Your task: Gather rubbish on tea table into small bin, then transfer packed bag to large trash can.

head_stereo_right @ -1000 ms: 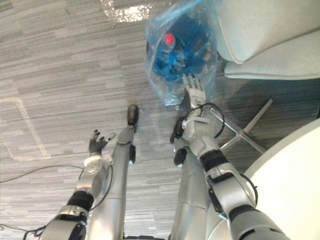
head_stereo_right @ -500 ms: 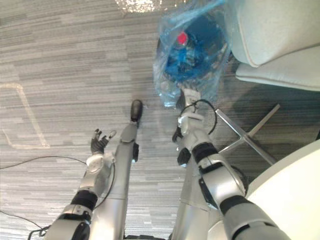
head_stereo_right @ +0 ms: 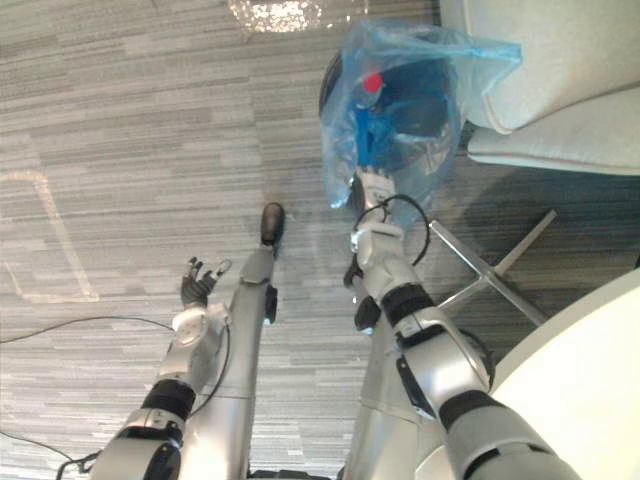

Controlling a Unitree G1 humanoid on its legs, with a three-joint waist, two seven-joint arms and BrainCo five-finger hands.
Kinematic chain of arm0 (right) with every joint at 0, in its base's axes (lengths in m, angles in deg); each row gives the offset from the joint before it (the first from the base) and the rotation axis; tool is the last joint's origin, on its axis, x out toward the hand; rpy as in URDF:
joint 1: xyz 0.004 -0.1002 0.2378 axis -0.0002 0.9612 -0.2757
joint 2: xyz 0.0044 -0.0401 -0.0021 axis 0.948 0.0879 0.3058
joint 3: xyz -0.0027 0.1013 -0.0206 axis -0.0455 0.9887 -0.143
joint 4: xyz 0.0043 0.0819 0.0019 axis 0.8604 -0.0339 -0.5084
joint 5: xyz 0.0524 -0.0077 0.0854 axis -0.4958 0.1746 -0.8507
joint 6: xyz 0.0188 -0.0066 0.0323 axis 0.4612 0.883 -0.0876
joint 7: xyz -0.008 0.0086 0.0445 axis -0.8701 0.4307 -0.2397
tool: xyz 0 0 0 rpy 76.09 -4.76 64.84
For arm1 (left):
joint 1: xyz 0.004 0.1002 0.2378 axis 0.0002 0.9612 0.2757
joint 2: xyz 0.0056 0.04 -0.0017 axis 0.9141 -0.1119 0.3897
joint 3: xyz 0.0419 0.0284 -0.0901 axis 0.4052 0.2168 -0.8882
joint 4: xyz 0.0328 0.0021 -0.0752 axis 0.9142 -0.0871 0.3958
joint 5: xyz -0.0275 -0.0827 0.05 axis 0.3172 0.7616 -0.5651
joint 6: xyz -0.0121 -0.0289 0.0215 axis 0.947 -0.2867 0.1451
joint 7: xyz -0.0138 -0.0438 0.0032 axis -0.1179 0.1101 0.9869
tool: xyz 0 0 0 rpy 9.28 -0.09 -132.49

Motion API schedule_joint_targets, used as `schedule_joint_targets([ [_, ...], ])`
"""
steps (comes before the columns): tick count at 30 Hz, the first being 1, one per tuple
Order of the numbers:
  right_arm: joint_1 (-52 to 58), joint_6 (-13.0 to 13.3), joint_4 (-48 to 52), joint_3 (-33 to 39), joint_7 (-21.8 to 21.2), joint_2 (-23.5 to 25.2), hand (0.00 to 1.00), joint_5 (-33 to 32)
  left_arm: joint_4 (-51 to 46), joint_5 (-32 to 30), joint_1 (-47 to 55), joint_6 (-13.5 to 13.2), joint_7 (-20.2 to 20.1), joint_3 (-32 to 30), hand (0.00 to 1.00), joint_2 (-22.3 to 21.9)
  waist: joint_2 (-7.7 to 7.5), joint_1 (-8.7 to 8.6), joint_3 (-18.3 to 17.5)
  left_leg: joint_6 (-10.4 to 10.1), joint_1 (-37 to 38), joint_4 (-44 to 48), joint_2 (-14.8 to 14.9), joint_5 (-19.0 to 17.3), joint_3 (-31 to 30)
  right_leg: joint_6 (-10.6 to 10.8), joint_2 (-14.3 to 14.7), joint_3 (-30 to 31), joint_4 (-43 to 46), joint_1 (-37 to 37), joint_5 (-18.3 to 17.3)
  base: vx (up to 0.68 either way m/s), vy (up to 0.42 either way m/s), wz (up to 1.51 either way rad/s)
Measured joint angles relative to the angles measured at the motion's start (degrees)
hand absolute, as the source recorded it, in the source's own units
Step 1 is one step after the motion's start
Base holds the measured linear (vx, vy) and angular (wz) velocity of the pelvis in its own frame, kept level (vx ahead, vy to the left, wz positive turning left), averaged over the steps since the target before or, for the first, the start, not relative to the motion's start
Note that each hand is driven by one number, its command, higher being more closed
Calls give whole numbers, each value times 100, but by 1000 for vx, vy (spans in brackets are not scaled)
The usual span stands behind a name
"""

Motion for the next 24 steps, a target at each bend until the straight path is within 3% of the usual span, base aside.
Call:
schedule_joint_targets([
  [11,1082,147,1119,-1,91,23,100,-405,3,-220,214,247,-37,228,0,-60,-3,41,-10,49,1003,-183,157,-118,170,-55,134,32,-346,1031,126,-29,-8,-9],
  [19,2711,378,2532,-34,-63,225,100,-773,211,-576,944,428,-269,219,0,-182,-42,3,-83,36,2785,-770,167,-167,256,-17,181,-8,-951,2785,97,43,-5,-2],
  [24,3295,460,2675,-218,-273,263,100,-779,540,-804,1187,566,-297,174,0,-191,-115,-46,-330,43,3494,-1149,156,-159,259,5,190,-82,-1261,3473,81,62,-33,4],
])
